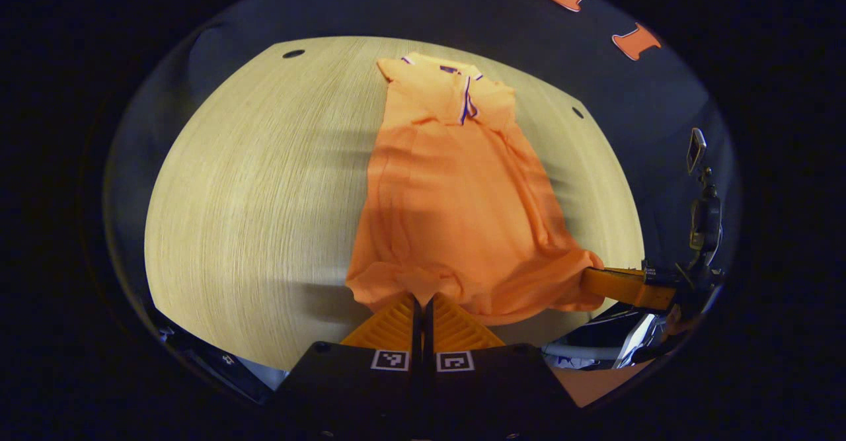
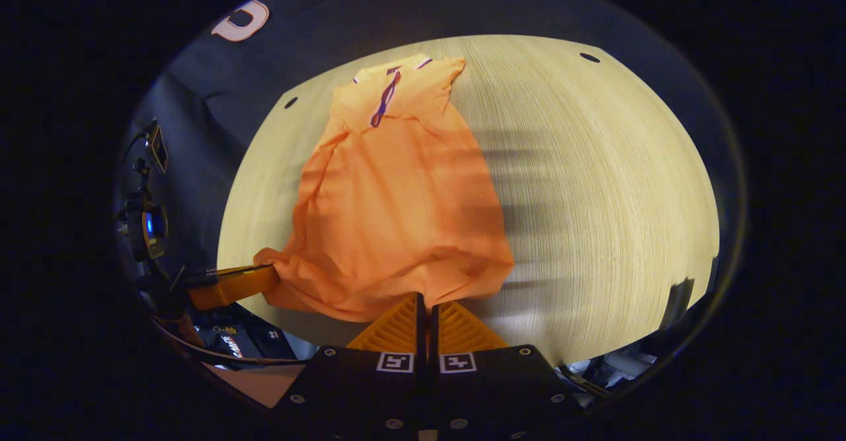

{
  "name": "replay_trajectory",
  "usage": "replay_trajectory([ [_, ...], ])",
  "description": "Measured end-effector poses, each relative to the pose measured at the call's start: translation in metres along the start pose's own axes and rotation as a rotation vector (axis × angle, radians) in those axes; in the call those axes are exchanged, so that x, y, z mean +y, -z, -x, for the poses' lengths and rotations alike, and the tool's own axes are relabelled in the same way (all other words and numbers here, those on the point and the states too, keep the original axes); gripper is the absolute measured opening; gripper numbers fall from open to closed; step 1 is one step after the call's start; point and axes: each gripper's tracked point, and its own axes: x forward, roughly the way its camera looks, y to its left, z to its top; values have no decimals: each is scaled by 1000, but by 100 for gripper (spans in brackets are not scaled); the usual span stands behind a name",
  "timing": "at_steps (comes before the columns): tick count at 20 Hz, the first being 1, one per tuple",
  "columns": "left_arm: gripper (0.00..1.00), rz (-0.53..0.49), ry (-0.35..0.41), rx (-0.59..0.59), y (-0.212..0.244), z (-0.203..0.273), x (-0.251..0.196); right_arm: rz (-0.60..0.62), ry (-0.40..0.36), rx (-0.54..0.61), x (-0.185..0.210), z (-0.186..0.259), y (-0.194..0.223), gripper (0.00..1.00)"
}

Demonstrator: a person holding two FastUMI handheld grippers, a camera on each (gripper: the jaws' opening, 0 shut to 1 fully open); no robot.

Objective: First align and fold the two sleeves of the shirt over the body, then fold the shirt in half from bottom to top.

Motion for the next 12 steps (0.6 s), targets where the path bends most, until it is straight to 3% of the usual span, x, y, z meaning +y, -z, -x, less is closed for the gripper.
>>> replay_trajectory([
  [9, 0, 58, 28, -201, -93, 26, 1, 40, -4, -181, 1, 34, -105, 0],
  [12, 1, 36, 44, -257, -137, 30, -3, 57, -8, -225, 3, 38, -138, 0],
])
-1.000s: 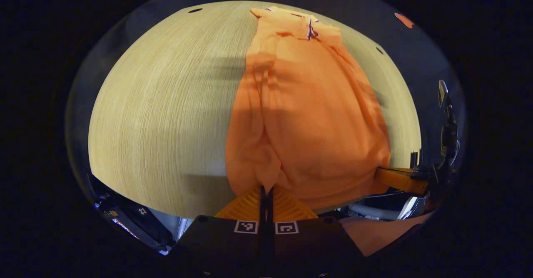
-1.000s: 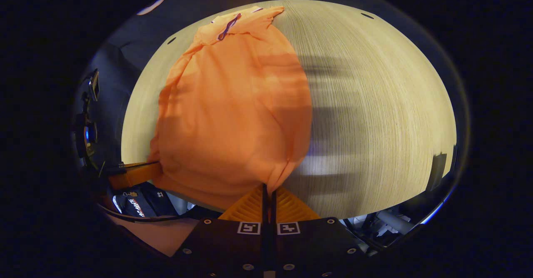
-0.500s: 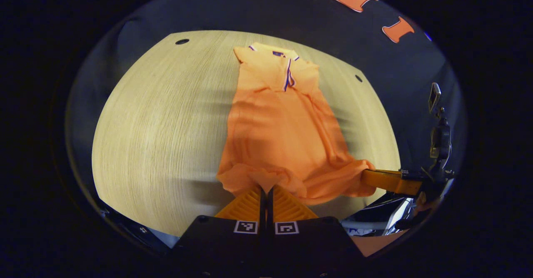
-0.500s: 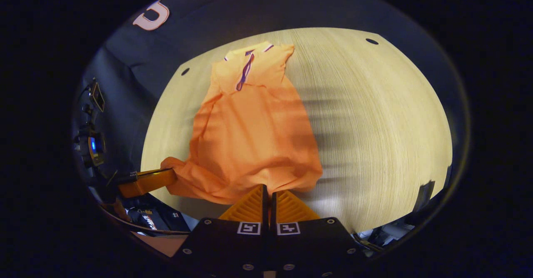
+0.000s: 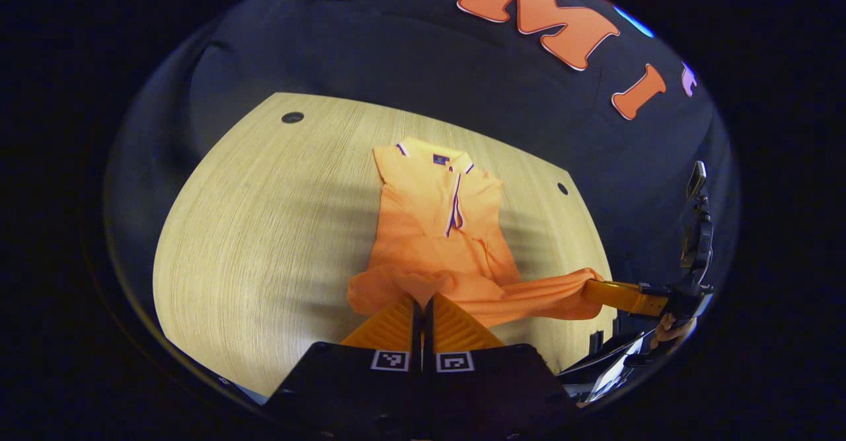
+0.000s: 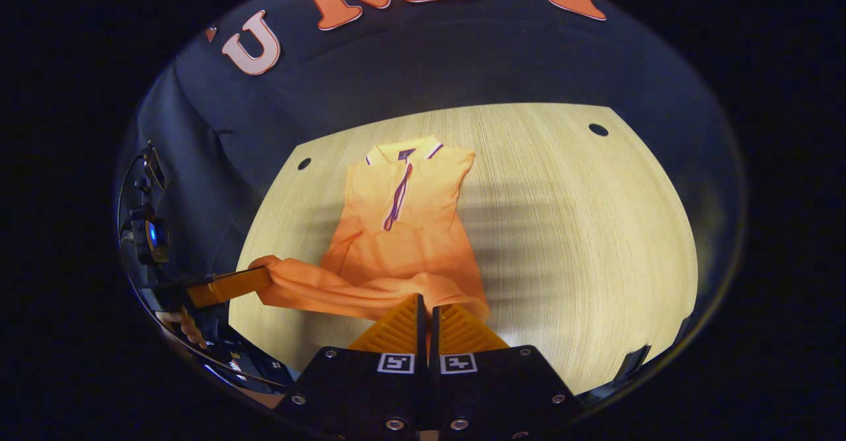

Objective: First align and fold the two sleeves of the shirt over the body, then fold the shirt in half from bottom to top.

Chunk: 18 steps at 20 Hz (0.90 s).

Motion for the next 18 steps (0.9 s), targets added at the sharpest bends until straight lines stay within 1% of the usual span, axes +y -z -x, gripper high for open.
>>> replay_trajectory([
  [4, 1, -49, 9, -63, -46, -8, -9, 40, 8, -52, 1, -15, -42, 0],
  [7, 1, -60, 24, -88, -72, -20, -14, 21, -8, -89, 4, -24, -79, 0],
  [11, 1, -73, 7, -130, -112, -39, -8, 59, 9, -139, 0, -36, -121, 0],
  [14, 0, -54, 7, -125, -134, -56, -3, 69, 21, -148, -6, -51, -139, 0],
  [17, 1, -48, -1, -116, -150, -78, 4, 49, 19, -144, -9, -70, -153, 0],
  [18, 1, -37, 15, -114, -154, -82, 1, 46, 31, -140, -11, -76, -157, 0],
])
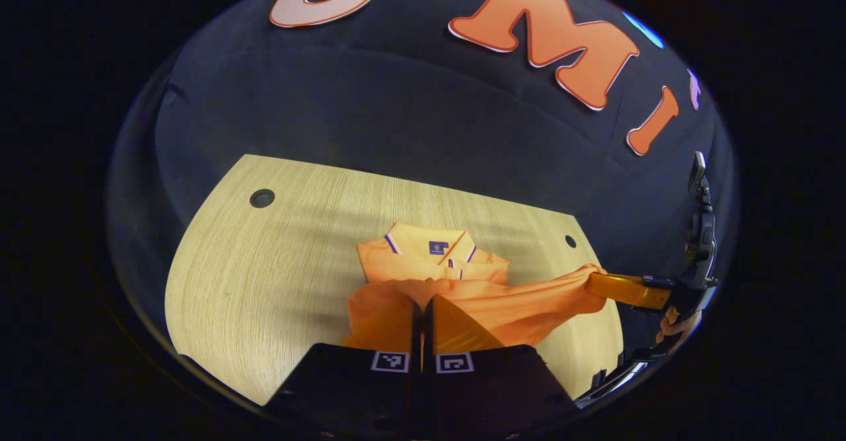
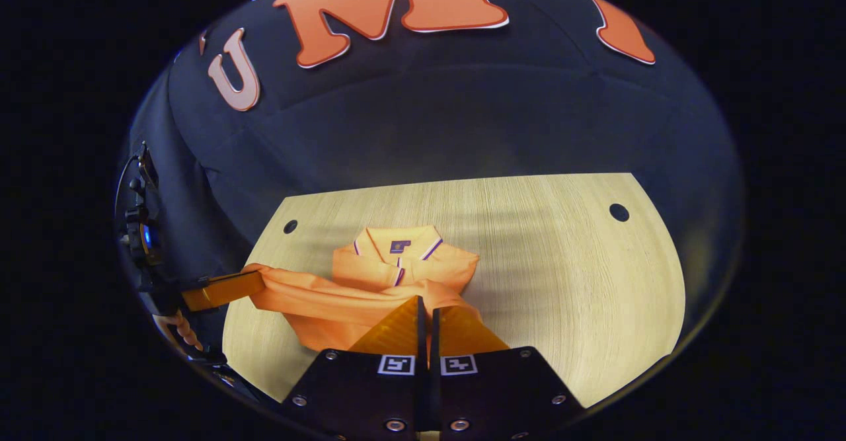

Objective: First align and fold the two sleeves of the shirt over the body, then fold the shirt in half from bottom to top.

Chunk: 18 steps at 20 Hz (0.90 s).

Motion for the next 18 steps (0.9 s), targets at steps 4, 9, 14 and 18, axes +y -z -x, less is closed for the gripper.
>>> replay_trajectory([
  [4, 1, -35, -16, 9, -14, -32, 8, 20, 16, -18, -5, -32, -19, 0],
  [9, 1, -89, -74, 33, -16, -78, 28, 30, 56, 24, -23, -94, -17, 0],
  [14, 1, -111, -129, 86, -2, -128, 54, 21, 88, 65, -33, -148, -2, 2],
  [18, 4, -136, -153, 89, 0, -158, 66, 0, 126, 43, -44, -172, -5, 4],
])
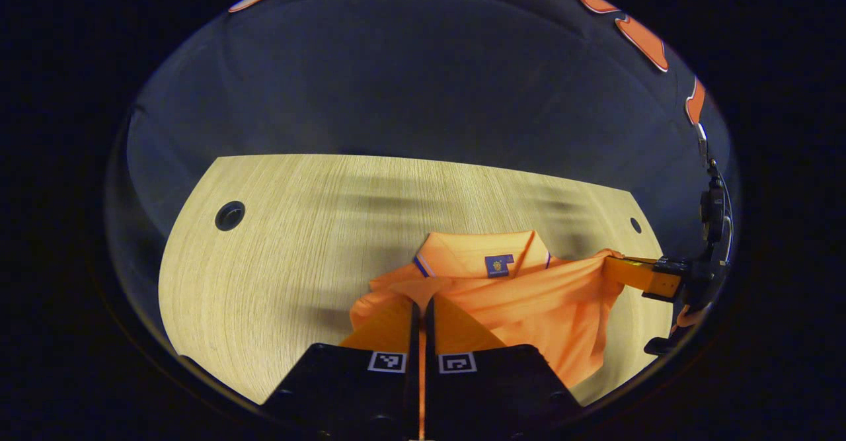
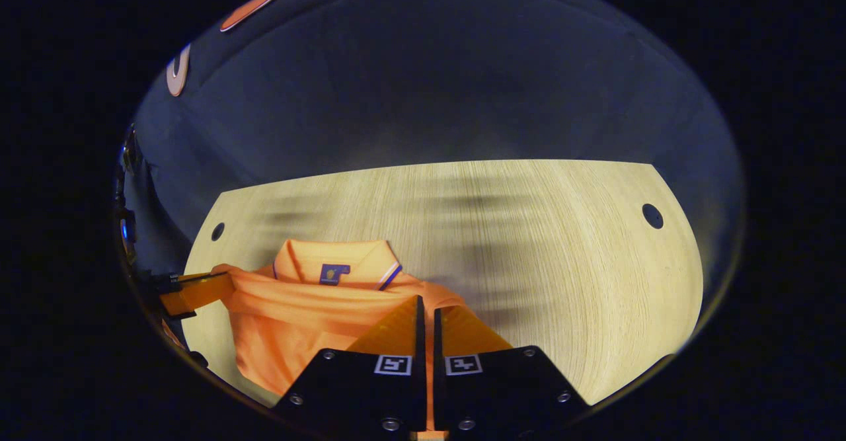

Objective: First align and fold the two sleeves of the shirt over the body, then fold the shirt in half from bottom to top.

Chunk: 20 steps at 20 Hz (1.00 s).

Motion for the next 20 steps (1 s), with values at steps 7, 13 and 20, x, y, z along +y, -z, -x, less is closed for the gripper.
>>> replay_trajectory([
  [7, 100, 21, -49, -31, -3, -9, 15, 7, 61, 0, -22, -11, 1, 82],
  [13, 99, -11, -115, -229, -54, 36, 24, -21, 72, -144, -24, 21, -41, 99],
  [20, 99, -115, -151, -495, -124, 147, 1, -22, 73, -383, -25, 115, -101, 99],
])
